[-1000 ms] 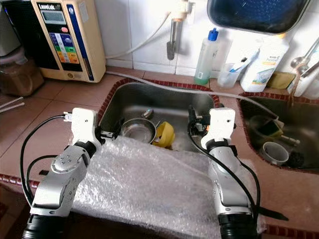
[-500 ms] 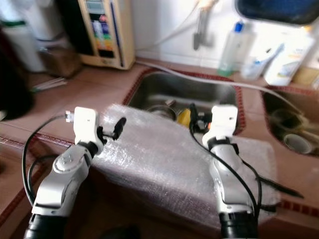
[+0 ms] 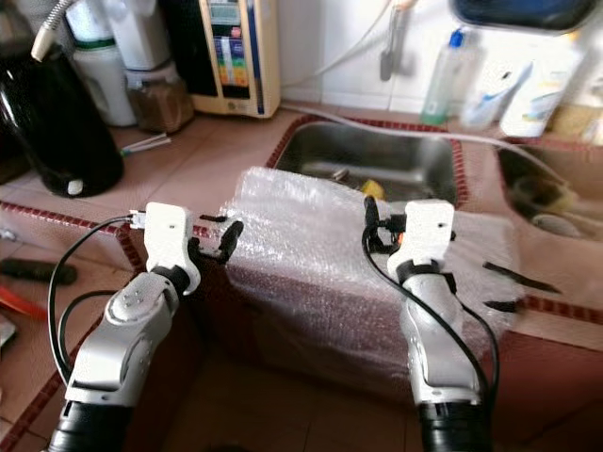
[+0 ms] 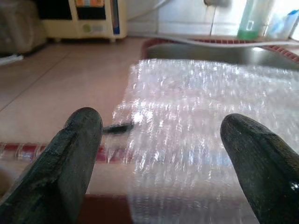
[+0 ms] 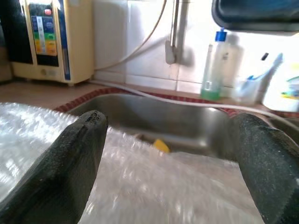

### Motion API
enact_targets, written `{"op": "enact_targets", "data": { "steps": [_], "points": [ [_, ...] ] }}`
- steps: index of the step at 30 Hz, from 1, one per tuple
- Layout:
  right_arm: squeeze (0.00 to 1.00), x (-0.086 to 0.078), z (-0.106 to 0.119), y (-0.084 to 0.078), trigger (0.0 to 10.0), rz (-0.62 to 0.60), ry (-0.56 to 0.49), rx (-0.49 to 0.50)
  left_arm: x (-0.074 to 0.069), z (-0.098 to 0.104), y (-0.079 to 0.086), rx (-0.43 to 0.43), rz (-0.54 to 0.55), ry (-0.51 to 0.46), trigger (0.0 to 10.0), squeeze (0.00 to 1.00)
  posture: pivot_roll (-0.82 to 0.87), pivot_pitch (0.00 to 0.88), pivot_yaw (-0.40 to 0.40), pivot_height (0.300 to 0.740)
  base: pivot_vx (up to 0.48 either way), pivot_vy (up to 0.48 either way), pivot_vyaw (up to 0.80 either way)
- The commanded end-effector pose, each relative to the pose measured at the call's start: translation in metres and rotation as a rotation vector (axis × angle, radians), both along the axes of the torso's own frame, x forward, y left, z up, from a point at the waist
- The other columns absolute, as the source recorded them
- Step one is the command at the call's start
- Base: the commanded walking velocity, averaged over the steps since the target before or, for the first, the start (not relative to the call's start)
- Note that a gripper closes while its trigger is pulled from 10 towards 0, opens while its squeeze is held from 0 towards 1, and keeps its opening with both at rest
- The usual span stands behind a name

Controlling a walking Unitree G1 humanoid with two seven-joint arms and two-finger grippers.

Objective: Kitchen organization

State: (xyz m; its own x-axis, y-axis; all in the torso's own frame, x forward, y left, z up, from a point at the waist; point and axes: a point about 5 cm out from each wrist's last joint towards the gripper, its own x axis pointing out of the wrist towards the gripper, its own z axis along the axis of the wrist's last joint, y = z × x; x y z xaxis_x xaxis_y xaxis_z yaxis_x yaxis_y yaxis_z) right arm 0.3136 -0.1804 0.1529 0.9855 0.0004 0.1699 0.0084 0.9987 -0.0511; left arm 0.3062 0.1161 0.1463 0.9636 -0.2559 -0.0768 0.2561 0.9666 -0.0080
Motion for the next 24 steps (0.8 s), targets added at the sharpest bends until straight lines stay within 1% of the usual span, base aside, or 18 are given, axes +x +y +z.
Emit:
{"op": "enact_targets", "data": {
  "steps": [1, 6, 14, 19, 20, 24],
  "points": [
    [0.00, 0.0016, 0.0048, 0.0049, 10.0, 0.019, -0.015, -0.008, 0.0011, 0.0001, 0.0036, 0.000, 0.010, 0.002, 10.0, 0.00, 0.04, 0.000, 0.016, 0.740, -0.270, 0.000, 0.00],
    [0.00, 0.0029, 0.0051, 0.0051, 10.0, 0.024, -0.015, -0.015, 0.0017, -0.0007, 0.0022, -0.004, 0.009, 0.002, 10.0, 0.00, 0.03, 0.000, 0.012, 0.740, -0.259, 0.000, 0.00],
    [0.00, 0.0061, 0.0073, 0.0053, 10.0, 0.029, -0.017, -0.024, 0.0055, -0.0012, 0.0029, -0.004, 0.017, -0.003, 10.0, 0.00, 0.03, 0.000, 0.006, 0.740, 0.000, 0.000, 0.00],
    [0.00, 0.0081, 0.0088, 0.0059, 10.0, 0.035, -0.022, -0.032, 0.0067, -0.0006, 0.0007, -0.023, 0.015, -0.009, 10.0, 0.00, 0.03, 0.000, 0.000, 0.740, 0.000, 0.000, 0.00],
    [0.00, 0.0089, 0.0097, 0.0061, 10.0, 0.037, -0.024, -0.033, 0.0073, 0.0004, 0.0002, -0.039, 0.010, -0.017, 10.0, 0.00, 0.02, 0.000, -0.001, 0.740, 0.000, 0.000, 0.00],
    [0.00, 0.0095, 0.0105, 0.0059, 10.0, 0.037, -0.027, -0.037, 0.0078, -0.0011, 0.0012, -0.052, 0.013, -0.020, 10.0, 0.00, 0.02, 0.000, -0.002, 0.740, 0.000, 0.000, 0.00]
  ]
}}
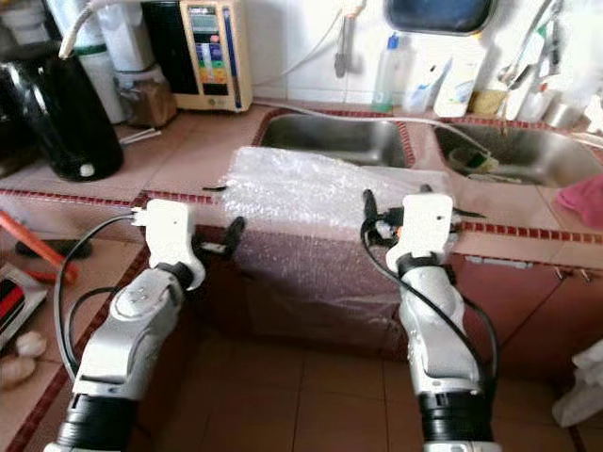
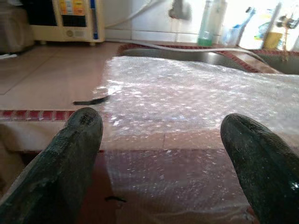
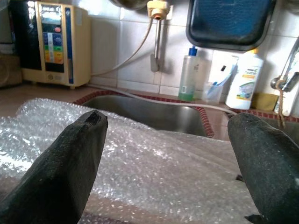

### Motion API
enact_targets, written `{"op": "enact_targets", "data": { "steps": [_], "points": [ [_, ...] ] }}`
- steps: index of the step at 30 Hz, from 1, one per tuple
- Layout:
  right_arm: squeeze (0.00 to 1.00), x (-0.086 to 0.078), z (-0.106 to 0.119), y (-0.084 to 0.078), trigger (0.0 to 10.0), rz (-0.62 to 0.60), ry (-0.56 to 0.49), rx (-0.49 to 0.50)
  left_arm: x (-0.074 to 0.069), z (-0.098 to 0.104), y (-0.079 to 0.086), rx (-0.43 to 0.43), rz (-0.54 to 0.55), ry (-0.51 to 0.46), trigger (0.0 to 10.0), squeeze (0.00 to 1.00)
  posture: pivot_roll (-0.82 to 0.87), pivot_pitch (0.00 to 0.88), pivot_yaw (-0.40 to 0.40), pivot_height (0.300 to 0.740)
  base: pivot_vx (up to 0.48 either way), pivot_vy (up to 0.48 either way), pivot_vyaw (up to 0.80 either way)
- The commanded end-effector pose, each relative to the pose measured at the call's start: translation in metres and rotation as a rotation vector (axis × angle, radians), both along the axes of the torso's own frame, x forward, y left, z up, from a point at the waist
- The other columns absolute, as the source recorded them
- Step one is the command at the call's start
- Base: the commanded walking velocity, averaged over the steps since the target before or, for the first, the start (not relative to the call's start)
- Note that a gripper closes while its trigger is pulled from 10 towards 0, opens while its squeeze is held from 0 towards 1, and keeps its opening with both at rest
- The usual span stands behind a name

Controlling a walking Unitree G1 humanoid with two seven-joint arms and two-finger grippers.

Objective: Kitchen organization

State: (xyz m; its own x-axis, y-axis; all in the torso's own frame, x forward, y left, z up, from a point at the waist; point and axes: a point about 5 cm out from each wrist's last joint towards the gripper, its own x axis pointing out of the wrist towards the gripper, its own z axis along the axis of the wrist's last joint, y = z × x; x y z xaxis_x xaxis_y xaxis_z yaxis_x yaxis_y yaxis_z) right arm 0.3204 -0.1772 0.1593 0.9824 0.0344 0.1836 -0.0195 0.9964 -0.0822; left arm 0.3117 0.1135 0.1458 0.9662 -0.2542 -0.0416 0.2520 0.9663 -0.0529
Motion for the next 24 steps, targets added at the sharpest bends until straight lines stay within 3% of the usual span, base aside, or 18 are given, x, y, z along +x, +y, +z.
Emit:
{"op": "enact_targets", "data": {
  "steps": [1, 8, 18, 24],
  "points": [
    [0.00, 0.0026, 0.0039, 0.0026, 10.0, 0.008, -0.011, -0.007, 0.0020, -0.0012, 0.0038, -0.009, 0.007, 0.006, 10.0, 0.00, 0.02, 0.000, -0.003, 0.740, 0.000, 0.000, 0.00],
    [0.00, 0.0024, 0.0022, 0.0040, 10.0, 0.010, -0.004, -0.007, 0.0019, -0.0030, 0.0019, -0.024, -0.016, 0.006, 10.0, 0.00, 0.02, 0.000, -0.004, 0.740, 0.000, 0.000, 0.00],
    [0.00, 0.0031, 0.0022, 0.0026, 10.0, 0.010, 0.000, -0.014, 0.0023, -0.0067, -0.0007, -0.044, -0.022, 0.020, 10.0, 0.00, 0.01, 0.000, -0.008, 0.740, 0.000, 0.000, -0.78],
    [0.00, 0.0035, 0.0020, 0.0034, 10.0, 0.013, 0.003, -0.015, 0.0022, -0.0075, -0.0016, -0.053, -0.030, 0.023, 10.0, 0.00, 0.01, 0.000, -0.010, 0.740, 0.000, -0.288, -0.79]
  ]
}}
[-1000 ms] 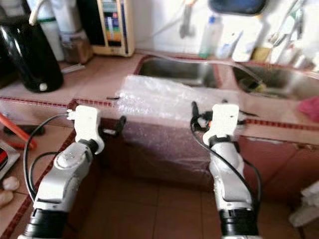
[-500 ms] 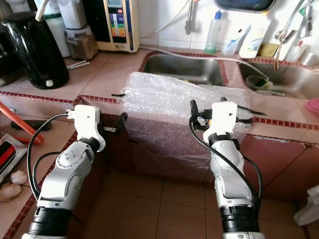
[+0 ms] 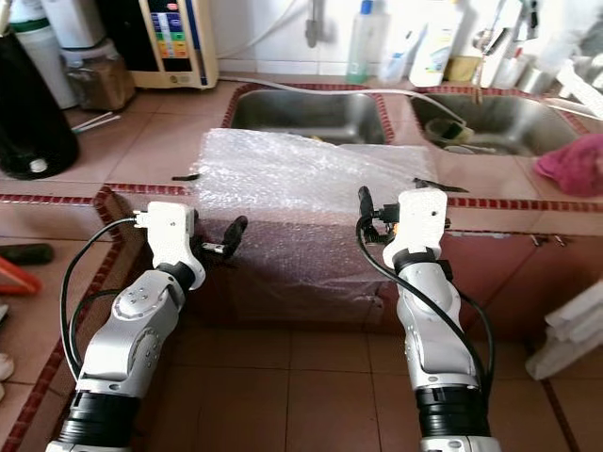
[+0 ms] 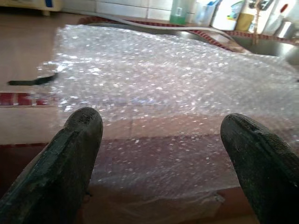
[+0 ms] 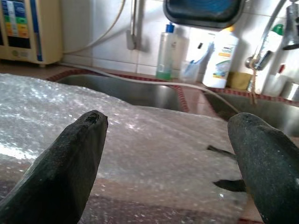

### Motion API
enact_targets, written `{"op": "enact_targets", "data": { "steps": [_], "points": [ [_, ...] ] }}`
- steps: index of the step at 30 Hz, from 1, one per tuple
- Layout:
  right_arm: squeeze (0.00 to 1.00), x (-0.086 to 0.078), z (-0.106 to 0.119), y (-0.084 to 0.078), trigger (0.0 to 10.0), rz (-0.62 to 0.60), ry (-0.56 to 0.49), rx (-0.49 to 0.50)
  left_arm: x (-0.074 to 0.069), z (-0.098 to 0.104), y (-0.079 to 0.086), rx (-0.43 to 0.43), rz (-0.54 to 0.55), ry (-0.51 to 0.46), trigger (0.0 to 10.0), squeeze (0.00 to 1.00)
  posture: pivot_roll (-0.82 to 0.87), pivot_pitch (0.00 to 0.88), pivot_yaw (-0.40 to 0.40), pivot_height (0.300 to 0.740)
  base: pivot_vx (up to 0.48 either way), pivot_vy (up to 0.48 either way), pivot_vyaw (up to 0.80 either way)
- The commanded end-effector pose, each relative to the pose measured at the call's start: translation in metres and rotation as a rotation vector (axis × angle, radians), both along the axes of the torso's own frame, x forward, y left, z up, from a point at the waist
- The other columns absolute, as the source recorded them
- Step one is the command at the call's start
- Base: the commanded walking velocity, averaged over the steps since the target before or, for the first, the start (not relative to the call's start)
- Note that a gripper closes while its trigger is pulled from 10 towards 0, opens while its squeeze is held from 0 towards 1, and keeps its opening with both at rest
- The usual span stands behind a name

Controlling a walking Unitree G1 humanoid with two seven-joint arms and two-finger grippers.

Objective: Kitchen organization

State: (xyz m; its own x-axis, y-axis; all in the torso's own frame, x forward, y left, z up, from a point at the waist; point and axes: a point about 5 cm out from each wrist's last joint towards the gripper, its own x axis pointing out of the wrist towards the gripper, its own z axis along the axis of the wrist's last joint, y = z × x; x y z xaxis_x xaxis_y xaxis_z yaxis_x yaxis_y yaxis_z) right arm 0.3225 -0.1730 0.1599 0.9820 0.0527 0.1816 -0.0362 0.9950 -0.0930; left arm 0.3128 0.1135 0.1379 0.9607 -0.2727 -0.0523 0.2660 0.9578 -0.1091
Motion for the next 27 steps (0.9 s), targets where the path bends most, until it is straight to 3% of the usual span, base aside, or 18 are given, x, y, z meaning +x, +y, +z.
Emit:
{"op": "enact_targets", "data": {
  "steps": [1, 27],
  "points": [
    [0.00, 0.0014, 0.0014, -0.0008, 10.0, -0.003, 0.001, -0.004, 0.0011, 0.0004, -0.0018, -0.004, -0.015, -0.003, 10.0, 0.00, 0.01, 0.000, -0.010, 0.740, 0.000, -0.360, -0.79],
    [0.00, 0.0011, -0.0060, -0.0020, 10.0, -0.016, 0.025, 0.007, 0.0008, -0.0032, -0.0045, -0.016, -0.055, 0.012, 10.0, 0.00, 0.01, 0.000, -0.003, 0.740, 0.000, -0.385, -0.02]
  ]
}}
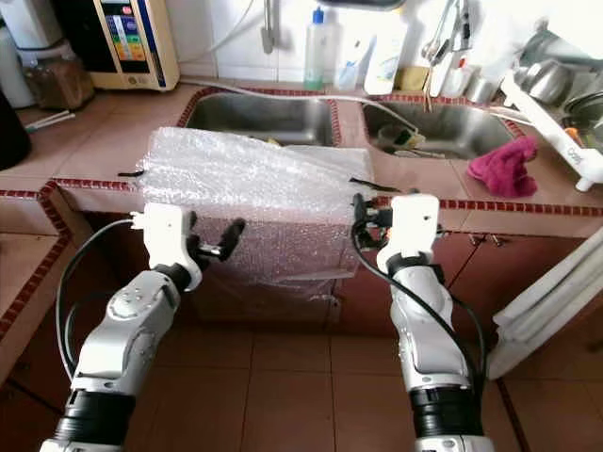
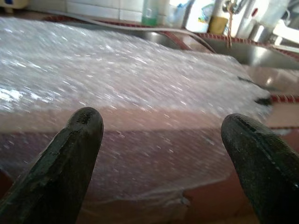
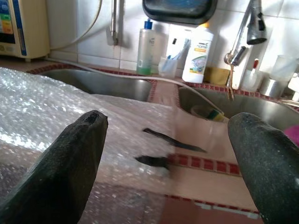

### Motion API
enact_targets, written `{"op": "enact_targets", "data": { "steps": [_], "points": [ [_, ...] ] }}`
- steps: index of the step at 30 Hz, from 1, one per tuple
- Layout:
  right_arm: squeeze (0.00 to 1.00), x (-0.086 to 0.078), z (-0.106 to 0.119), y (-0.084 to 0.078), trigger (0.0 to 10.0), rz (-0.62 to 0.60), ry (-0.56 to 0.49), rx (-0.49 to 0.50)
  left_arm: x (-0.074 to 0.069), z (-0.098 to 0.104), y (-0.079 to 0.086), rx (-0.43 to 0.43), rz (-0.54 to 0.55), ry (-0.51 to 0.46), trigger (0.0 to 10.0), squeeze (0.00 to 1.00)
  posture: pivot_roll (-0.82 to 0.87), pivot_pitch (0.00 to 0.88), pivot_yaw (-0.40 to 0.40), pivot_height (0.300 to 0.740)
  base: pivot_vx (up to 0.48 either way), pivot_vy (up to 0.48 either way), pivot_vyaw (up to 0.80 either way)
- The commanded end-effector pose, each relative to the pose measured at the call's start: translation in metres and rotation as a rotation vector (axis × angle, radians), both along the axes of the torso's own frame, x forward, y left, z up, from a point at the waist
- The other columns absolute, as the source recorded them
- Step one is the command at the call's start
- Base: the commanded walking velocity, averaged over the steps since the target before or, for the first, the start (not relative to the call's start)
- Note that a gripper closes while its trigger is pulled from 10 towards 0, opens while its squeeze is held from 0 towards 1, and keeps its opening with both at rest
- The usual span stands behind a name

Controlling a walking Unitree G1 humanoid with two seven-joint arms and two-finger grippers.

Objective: Kitchen organization

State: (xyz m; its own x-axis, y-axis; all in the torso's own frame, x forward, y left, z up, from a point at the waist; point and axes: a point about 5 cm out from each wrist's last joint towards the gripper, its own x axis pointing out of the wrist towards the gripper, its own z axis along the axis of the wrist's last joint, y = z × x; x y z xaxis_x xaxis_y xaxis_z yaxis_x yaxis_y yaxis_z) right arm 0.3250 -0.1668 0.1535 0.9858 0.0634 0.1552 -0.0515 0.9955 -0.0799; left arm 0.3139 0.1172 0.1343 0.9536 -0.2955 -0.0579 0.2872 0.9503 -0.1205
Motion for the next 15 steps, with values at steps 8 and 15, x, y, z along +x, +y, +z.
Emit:
{"op": "enact_targets", "data": {
  "steps": [8, 15],
  "points": [
    [0.00, -0.0023, -0.0016, -0.0096, 10.0, -0.034, 0.004, -0.009, -0.0001, -0.0010, -0.0090, -0.007, -0.040, 0.008, 10.0, 0.00, 0.00, 0.000, -0.005, 0.740, 0.000, -0.371, -0.16],
    [0.00, -0.0018, -0.0021, -0.0099, 10.0, -0.034, 0.009, -0.016, 0.0006, -0.0024, -0.0082, -0.011, -0.037, 0.016, 10.0, 0.00, 0.00, 0.000, -0.007, 0.740, 0.000, -0.344, -0.79]
  ]
}}
